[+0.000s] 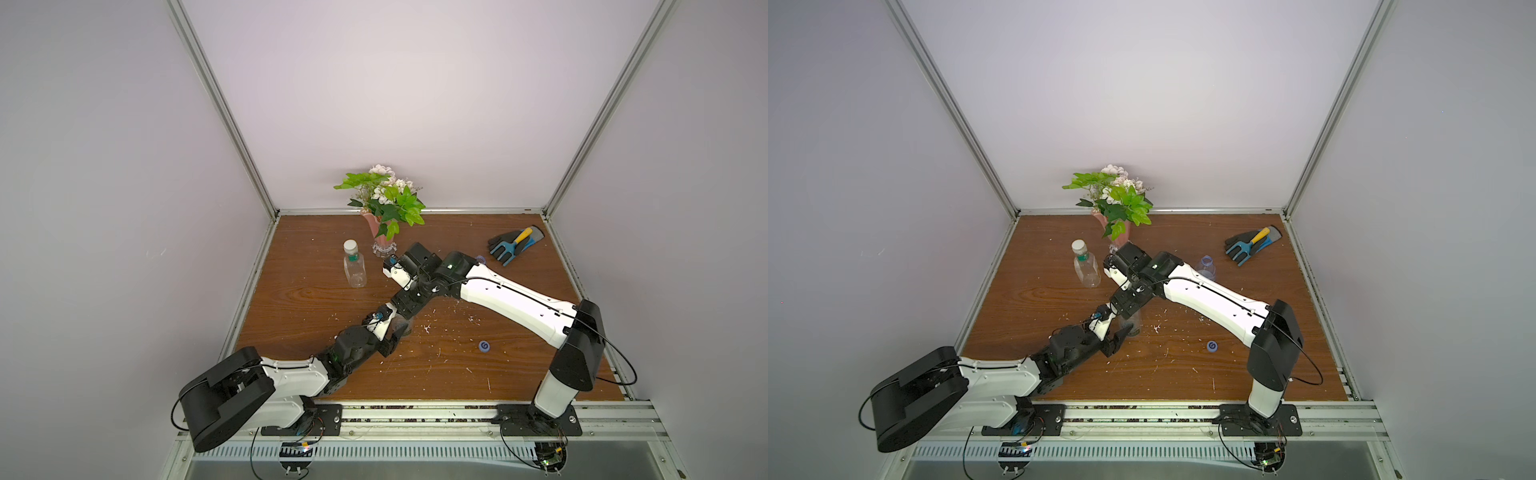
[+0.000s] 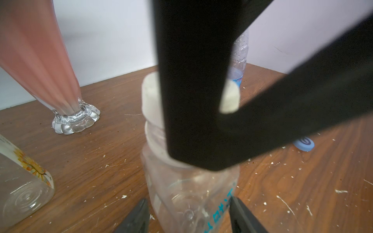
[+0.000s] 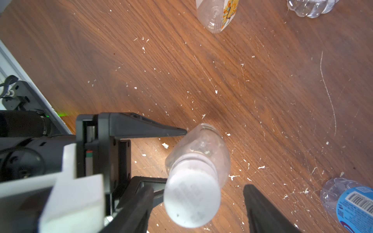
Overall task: Screw on the bottle caps
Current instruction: Screw the bottle cap onto the plastic bottle.
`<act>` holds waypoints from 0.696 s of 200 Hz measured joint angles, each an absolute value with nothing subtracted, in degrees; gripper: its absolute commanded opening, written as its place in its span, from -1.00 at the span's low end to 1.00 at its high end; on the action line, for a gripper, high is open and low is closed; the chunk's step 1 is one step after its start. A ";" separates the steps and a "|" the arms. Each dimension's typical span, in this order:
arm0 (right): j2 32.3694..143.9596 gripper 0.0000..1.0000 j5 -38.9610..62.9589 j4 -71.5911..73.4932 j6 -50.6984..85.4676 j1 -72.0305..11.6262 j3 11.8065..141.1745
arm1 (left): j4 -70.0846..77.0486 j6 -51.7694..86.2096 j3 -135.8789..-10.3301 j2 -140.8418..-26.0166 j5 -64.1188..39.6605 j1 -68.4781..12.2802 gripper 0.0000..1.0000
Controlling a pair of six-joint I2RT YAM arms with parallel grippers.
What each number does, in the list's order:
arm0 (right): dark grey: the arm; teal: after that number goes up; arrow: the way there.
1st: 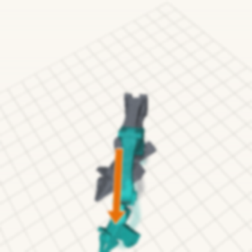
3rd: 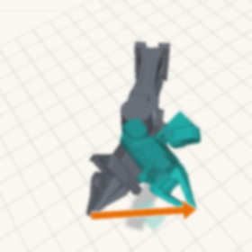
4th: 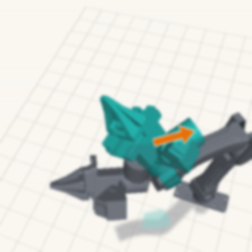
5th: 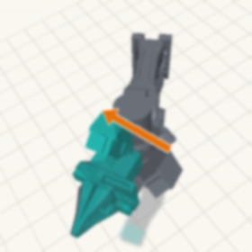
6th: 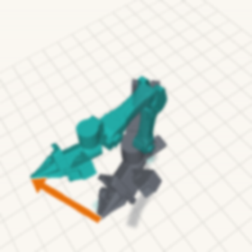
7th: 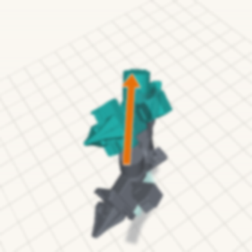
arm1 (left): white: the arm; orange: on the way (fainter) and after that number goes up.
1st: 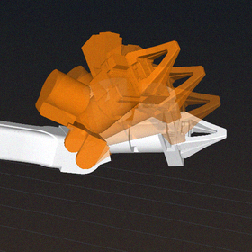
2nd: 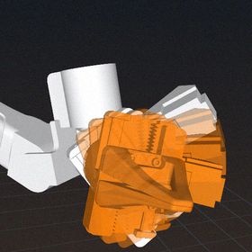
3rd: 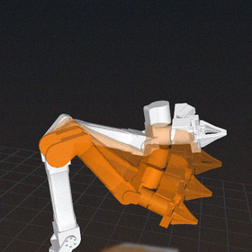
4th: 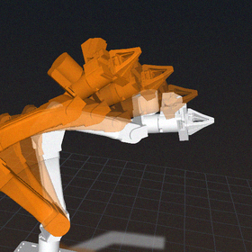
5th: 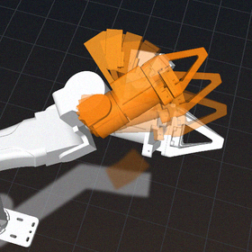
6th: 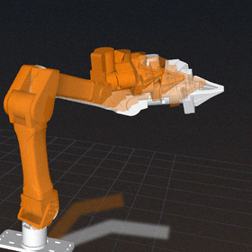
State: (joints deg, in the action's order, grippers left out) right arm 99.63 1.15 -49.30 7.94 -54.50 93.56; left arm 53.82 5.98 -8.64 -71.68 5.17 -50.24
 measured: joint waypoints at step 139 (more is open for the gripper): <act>95.59 0.54 1.85 -49.01 8.64 -51.81 93.56 | 53.80 6.00 -7.94 -68.53 5.39 -50.24 0.30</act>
State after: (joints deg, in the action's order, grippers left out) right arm 95.59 1.85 -49.01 8.64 -51.81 93.56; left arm 53.80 6.00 -7.94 -68.53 5.39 -50.24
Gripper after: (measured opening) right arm 0.771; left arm 0.648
